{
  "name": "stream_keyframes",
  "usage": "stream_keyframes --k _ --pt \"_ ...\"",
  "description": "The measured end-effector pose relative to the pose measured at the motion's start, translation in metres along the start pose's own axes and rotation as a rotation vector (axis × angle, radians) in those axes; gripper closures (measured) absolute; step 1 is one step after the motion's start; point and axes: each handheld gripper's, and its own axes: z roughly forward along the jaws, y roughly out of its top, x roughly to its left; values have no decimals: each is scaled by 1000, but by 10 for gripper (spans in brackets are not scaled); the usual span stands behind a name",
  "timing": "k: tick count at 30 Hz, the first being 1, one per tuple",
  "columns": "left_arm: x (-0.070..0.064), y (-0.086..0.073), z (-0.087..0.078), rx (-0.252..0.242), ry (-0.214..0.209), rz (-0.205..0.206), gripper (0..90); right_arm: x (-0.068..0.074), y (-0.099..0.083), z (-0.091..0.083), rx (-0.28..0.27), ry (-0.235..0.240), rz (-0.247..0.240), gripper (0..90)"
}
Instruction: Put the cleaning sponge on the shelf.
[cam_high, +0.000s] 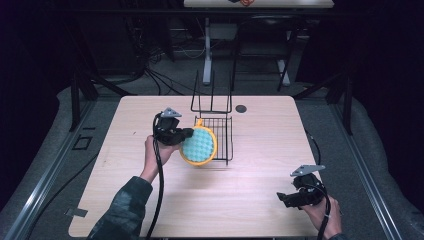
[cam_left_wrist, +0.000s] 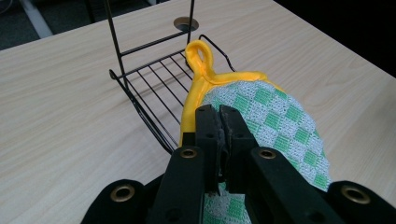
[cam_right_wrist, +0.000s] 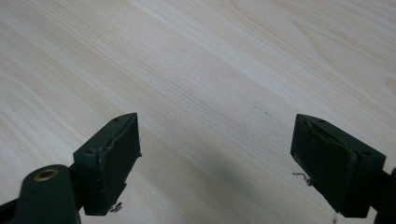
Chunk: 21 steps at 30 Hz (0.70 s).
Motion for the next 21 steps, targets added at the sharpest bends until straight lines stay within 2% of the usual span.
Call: stream_keyframes --k 21 --pt "-2 6 18 -7 25 -19 872 0 0 0 0 -1 -2 153"
